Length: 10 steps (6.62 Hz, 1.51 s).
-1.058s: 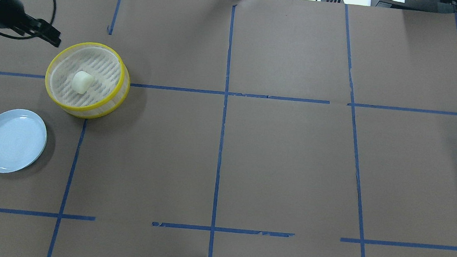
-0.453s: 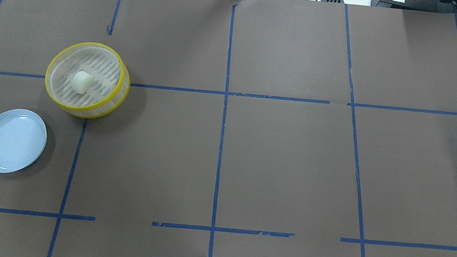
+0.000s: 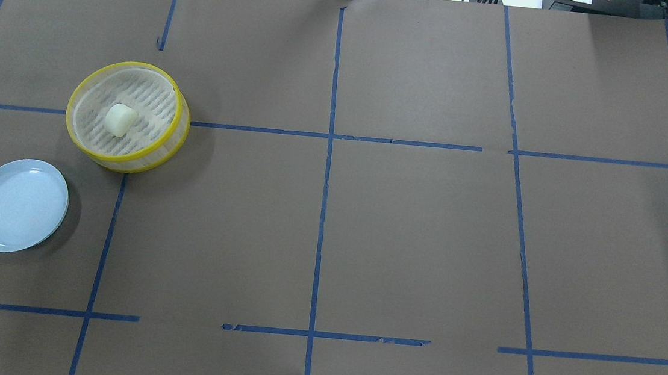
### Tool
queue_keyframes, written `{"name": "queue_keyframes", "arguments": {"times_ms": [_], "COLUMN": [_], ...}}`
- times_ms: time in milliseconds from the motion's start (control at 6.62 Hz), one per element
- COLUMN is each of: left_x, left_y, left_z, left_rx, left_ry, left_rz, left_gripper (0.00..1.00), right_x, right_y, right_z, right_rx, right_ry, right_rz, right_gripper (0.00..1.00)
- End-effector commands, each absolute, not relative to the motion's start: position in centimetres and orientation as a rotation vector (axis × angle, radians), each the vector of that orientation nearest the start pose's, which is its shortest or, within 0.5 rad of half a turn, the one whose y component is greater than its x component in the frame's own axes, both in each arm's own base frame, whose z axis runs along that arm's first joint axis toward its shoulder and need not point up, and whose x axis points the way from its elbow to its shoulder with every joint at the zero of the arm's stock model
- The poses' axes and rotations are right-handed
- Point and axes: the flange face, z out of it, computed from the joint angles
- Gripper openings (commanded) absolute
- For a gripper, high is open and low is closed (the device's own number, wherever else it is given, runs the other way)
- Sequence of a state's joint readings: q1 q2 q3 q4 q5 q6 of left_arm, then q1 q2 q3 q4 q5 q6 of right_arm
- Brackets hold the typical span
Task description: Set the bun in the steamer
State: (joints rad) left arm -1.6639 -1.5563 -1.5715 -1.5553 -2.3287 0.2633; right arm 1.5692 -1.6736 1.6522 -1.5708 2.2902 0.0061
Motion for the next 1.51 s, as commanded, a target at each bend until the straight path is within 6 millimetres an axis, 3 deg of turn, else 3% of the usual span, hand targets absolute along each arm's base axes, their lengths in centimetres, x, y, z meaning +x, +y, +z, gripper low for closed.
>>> {"name": "queue_keyframes", "arguments": {"times_ms": [0,151,453,1360], "left_x": [-10.7,-10.6,-5.6,-5.6], "left_y": [-45.7,-45.6,-46.4,-46.4], "left_z": [66.3,65.8,65.7,65.9], "left_rx": [0.073,0.059,0.019,0.012], "left_ry": [0.755,0.749,0.758,0.761], "left_rz": [0.039,-0.009,0.086,0.084], "left_gripper": [1.00,1.00,1.00,1.00], "right_x": [6.7,6.7,6.7,6.7], "right_y": [-44.7,-44.7,-44.7,-44.7], "right_z": [67.1,67.0,67.0,67.0], "right_rx": [-0.023,-0.022,-0.022,-0.022], "right_ry": [-0.719,-0.719,-0.719,-0.719], "right_rz": [0.012,0.012,0.012,0.012], "right_gripper": [1.00,1.00,1.00,1.00]}}
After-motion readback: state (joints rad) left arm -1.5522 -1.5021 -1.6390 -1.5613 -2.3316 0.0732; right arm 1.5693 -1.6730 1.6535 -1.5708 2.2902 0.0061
